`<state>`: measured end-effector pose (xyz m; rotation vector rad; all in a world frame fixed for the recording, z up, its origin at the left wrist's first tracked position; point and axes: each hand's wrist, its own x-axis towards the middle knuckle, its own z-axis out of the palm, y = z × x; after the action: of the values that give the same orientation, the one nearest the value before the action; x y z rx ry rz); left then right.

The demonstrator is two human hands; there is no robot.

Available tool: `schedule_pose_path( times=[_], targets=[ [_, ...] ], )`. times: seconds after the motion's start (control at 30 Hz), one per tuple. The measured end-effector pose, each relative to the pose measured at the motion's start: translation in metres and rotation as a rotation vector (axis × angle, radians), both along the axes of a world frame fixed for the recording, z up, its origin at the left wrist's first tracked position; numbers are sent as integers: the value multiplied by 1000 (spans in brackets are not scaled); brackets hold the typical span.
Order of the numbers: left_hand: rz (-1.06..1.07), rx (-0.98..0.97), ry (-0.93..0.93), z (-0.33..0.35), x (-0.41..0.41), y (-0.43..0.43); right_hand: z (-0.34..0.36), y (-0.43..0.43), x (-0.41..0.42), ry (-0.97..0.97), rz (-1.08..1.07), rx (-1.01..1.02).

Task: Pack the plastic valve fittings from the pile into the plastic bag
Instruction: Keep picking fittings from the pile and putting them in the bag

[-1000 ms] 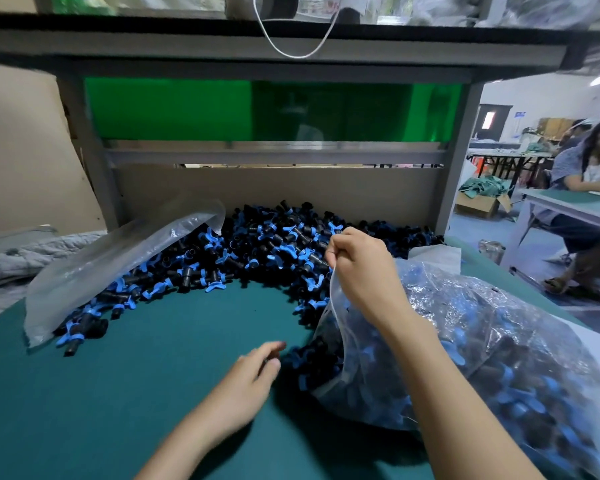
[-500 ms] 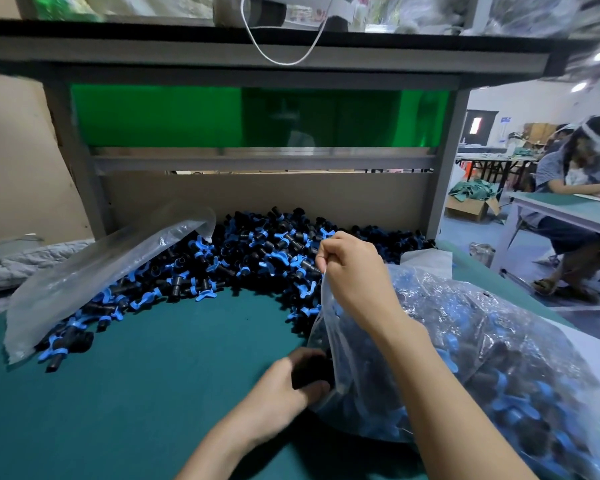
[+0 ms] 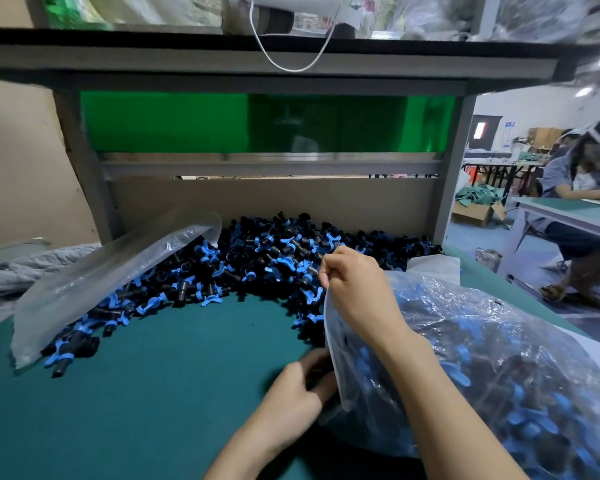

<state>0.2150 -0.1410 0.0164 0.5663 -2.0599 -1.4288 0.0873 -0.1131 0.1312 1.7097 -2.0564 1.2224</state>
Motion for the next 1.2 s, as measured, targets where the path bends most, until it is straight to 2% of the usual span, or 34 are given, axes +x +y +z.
schedule_pose_path(
  times=[0.1,0.33,0.6,0.67,0.77,0.83,0.93,1.2],
  targets=[
    [132,60,65,-3,0,0,-4,2,-1,6,-7,15],
    [327,398,102,-28,-7,-10,-9,5,-1,-11,-5,33],
    [348,328,-8,-35,-5,-15,-8,6,0,-20,-5,32],
    [359,370,-21,-35,-5,-18,-8,6,0,-17,-6,32],
    [300,426,-39,-31,-9,-18,-7,5,0,-6,-12,46],
    [265,379,-57,-23,-15,-14,-6,5,0,-8,-13,52],
    [285,326,-29,-7,-23,-6,-4,4,0,-6,-7,44],
    [281,400,-49,7,-28,0,-3,4,0,-9,-1,37]
  ],
)
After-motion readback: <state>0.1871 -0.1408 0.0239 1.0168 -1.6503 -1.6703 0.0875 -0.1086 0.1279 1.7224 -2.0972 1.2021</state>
